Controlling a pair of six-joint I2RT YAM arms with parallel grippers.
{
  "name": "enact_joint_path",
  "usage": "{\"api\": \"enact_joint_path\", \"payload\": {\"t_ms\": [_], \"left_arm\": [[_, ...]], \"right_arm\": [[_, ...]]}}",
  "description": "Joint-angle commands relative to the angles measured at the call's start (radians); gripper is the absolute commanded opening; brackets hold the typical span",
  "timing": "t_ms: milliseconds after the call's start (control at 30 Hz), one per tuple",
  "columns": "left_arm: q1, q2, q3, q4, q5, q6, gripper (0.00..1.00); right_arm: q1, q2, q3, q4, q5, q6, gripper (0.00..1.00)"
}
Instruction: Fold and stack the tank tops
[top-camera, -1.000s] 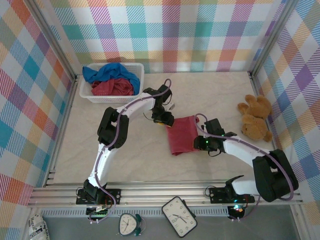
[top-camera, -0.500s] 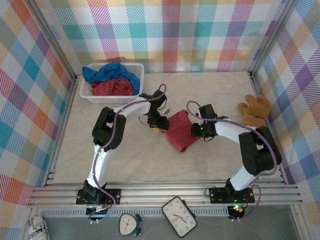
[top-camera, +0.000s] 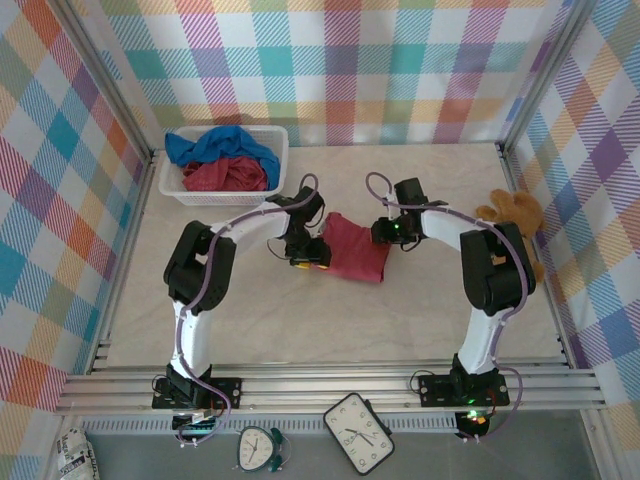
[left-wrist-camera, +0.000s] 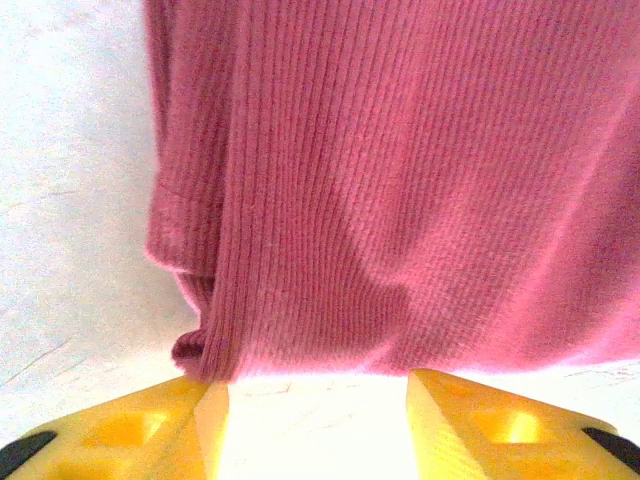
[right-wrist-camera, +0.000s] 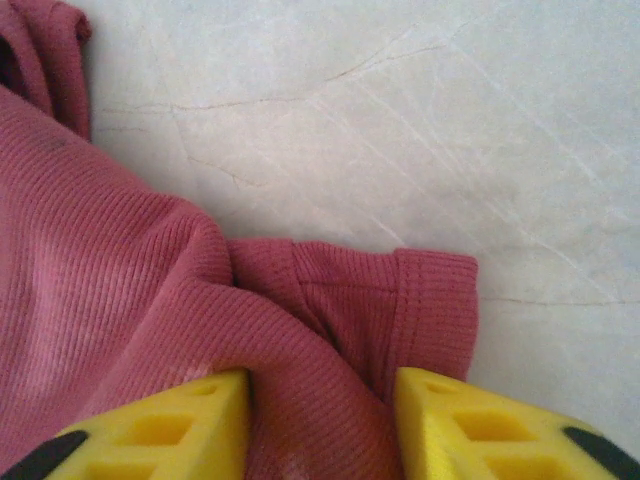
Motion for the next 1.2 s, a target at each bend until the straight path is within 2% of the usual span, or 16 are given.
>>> {"api": "enact_joint_path", "payload": {"t_ms": [0,133,333,467,600,733,833,1000,1167], "left_arm": [[-0.005,-0.037,0.071,-0.052,-0.076,-0.007,0.52],[0.004,0.036,0.173,-0.064,-0.079,0.054,0.55],[0.034,0.186,0.354,-0.058,-0.003,0.126,0.56],[0.041,0.295,0.487,-0.124,-0.008,0.164,0.56],[0.05,0.349,0.533,-0.139,-0.02,0.174,0.54],[0.05,0.371,0.534,-0.12,0.023,0.153,0.48],[0.047,0.38,0.527,-0.113,0.046,0.143,0.39],[0.047,0.399,0.526,-0.121,0.014,0.144,0.26],[0.058,0.434,0.574,-0.128,-0.049,0.123,0.12]], "right_arm": [[-0.011,-0.104,-0.02,-0.051,-0.004,-0.046,0.5],[-0.014,-0.222,-0.13,-0.037,-0.048,0.044,0.56],[0.015,-0.339,-0.304,0.06,-0.052,0.223,0.58],[0.051,-0.299,-0.31,0.093,-0.02,0.253,0.58],[0.074,-0.237,-0.285,0.137,0.008,0.246,0.57],[0.088,-0.162,-0.234,0.14,0.026,0.232,0.53],[0.094,-0.115,-0.202,0.112,0.051,0.21,0.49],[0.094,-0.086,-0.168,0.061,0.105,0.166,0.38],[0.086,-0.052,-0.129,0.042,0.118,0.137,0.22]]}}
